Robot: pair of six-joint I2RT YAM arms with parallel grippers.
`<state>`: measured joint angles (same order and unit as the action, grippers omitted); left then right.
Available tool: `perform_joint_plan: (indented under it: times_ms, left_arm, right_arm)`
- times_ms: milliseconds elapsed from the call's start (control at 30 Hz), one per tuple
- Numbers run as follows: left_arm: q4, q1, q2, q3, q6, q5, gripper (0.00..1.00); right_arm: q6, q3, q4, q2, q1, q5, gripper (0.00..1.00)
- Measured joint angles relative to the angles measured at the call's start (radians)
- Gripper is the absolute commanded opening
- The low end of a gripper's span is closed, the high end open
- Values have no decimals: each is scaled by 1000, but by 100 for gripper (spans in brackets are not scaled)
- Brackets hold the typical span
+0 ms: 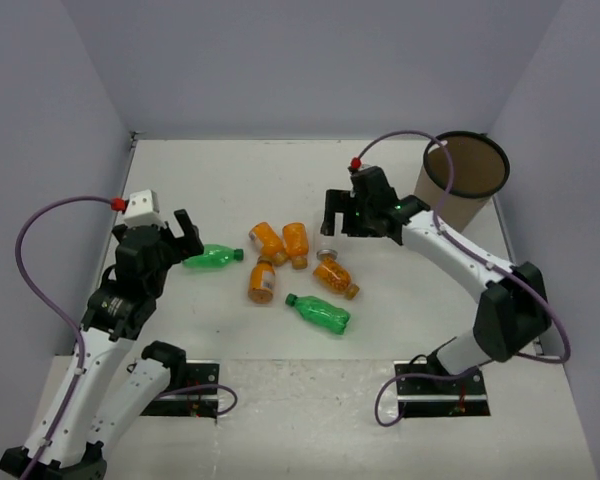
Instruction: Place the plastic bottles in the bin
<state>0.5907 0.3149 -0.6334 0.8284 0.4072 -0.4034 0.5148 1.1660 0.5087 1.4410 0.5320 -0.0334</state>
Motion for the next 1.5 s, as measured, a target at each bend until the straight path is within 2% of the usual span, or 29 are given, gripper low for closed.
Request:
perform_joint_plan:
  times_ms: [167, 333, 433, 467, 533, 567, 633, 767, 967, 1133, 1333, 1500]
  left_arm:
    - [-3, 0, -19, -7, -6, 27, 100]
    - [-6, 0, -27, -8, -7, 44, 100]
    - [-7, 0, -20, -8, -7, 55, 100]
    - [-8, 0, -18, -8, -7, 58, 100]
    - [-8, 0, -15, -8, -7, 61, 100]
    - [-10, 0, -14, -8, -7, 63, 100]
    - [-13, 0, -10, -8, -7, 68, 100]
    - [-20, 0, -2, -8, -8, 72, 100]
    - [-25, 0, -1, -8, -8, 82, 100]
    - [-26, 0, 0, -8, -8, 84, 100]
    - [-28, 0, 6, -8, -8, 86, 100]
    - [-28, 0, 3, -8, -8, 92, 100]
  right_arm:
    - [0, 130, 24, 234, 65, 89, 99]
    - [3, 182, 30, 399, 79, 158, 97]
    - [5, 188, 38, 468, 76, 175, 85]
    - [4, 190, 40, 486, 76, 174, 77]
    - [0, 190, 41, 505, 77, 174, 72]
    - [-1, 191, 41, 507, 77, 174, 57]
    - [-6, 192, 37, 507, 78, 173, 39]
    - [-25, 192, 39, 489, 78, 184, 33]
    - [-97, 212, 64, 285, 79, 276, 31]
    - [-177, 347, 76, 60, 44, 360, 31]
    - [-206, 456, 110, -84, -225, 429, 34]
    - [-206, 457, 187, -86, -386, 449, 40]
